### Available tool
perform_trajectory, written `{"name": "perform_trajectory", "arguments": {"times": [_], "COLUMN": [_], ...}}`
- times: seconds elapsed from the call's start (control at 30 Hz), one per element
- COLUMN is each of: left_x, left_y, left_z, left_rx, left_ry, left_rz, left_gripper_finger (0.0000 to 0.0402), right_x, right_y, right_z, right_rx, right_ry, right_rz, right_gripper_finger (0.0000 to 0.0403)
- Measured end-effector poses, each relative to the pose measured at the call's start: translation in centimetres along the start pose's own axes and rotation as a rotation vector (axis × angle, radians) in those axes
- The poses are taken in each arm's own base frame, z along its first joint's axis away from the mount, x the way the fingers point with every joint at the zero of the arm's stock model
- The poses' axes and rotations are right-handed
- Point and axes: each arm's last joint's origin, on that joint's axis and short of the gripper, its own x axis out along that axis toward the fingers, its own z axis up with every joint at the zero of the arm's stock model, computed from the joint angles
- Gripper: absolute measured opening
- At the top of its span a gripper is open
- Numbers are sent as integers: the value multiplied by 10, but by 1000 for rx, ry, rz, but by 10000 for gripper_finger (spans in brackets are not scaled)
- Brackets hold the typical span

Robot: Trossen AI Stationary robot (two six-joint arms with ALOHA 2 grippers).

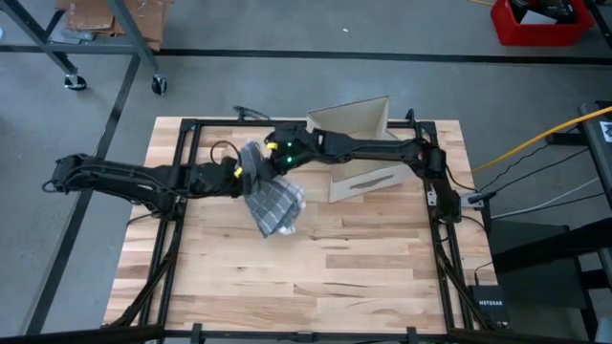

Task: Fold towel
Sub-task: Put the stacked kitchen towels into the organizer

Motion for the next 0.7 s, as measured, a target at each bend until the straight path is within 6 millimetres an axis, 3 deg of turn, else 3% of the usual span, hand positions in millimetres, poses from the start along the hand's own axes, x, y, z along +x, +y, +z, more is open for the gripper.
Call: {"name": "perform_trajectory", "arguments": {"times": [0.27,0.43,0.7], "left_x": [-6,-13,-1], "left_y": [-30,-45,-57], "left_z": [26,43,54], "left_rx": [42,95,114], "left_ry": [-65,-32,-5], "left_rz": [-66,-23,19], "left_gripper_finger": [21,21,21], "right_x": [-25,-29,-54], "right_y": [10,14,16], "right_z": [18,19,25], "right_rx": [-50,-63,-93], "right_ry": [-81,-119,-134], "right_rz": [12,-1,-76], "right_gripper_finger": [20,20,21]}}
